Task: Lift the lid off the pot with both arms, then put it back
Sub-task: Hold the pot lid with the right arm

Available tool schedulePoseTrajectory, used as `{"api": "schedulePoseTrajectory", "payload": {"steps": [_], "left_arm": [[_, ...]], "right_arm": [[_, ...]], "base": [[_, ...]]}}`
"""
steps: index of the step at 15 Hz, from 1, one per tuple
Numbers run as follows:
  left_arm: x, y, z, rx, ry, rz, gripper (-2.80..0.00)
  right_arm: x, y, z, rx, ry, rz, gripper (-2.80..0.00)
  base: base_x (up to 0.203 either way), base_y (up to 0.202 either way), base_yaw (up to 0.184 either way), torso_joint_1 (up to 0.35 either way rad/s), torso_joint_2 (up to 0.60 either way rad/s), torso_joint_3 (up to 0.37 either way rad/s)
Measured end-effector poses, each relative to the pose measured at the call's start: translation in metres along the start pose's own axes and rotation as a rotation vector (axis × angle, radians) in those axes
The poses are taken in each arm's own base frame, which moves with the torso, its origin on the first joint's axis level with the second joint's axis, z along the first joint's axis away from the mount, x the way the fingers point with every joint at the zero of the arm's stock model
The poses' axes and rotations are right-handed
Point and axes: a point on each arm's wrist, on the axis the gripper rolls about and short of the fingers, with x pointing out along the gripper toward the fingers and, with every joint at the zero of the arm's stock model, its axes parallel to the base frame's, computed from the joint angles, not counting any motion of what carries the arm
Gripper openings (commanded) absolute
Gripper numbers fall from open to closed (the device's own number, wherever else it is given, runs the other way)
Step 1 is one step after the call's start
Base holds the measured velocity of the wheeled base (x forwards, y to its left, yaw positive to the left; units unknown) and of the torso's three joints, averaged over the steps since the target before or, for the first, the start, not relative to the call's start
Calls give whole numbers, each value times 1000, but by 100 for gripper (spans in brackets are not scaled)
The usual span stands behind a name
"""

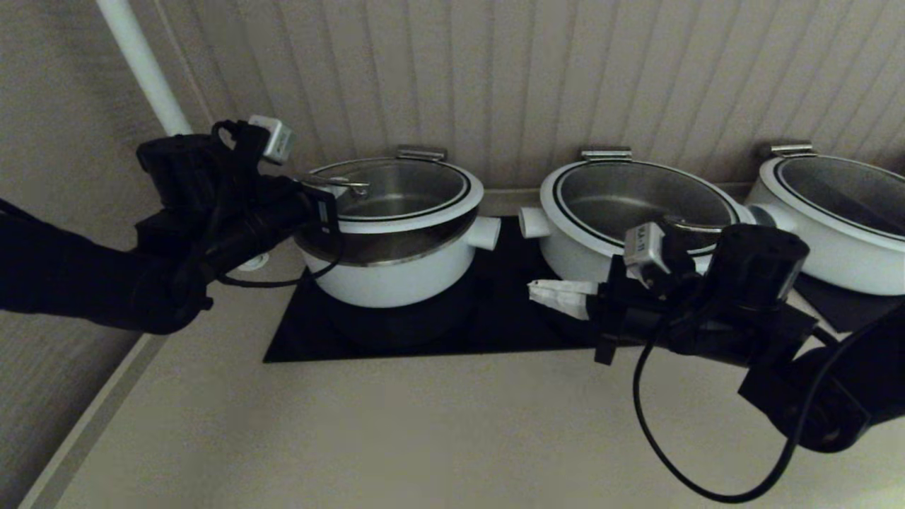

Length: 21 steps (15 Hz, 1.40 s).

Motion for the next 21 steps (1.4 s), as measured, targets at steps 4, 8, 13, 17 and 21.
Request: {"api": "schedulePoseTrajectory", "payload": {"steps": [4,8,13,17,21], "left_arm": [[4,1,6,5,-23,1,-280],[6,2,6,5,-26,3,-280],[6,2,6,5,-25,4,-280],[6,2,6,5,-25,4,-280],[6,2,6,5,-24,4,-280]], "right_arm": [[10,-8,-3,-11,-13,-5,-280],[21,-17,-8,-18,-39,-20,-280],[37,-30,-16,-31,-79,-67,-280],[49,-37,-25,-37,-86,-70,-280],[60,-43,-31,-46,-95,-83,-280]], "base": [[0,0,0,0,0,0],[0,0,0,0,0,0],[0,0,0,0,0,0],[0,0,0,0,0,0],[0,0,0,0,0,0]]}}
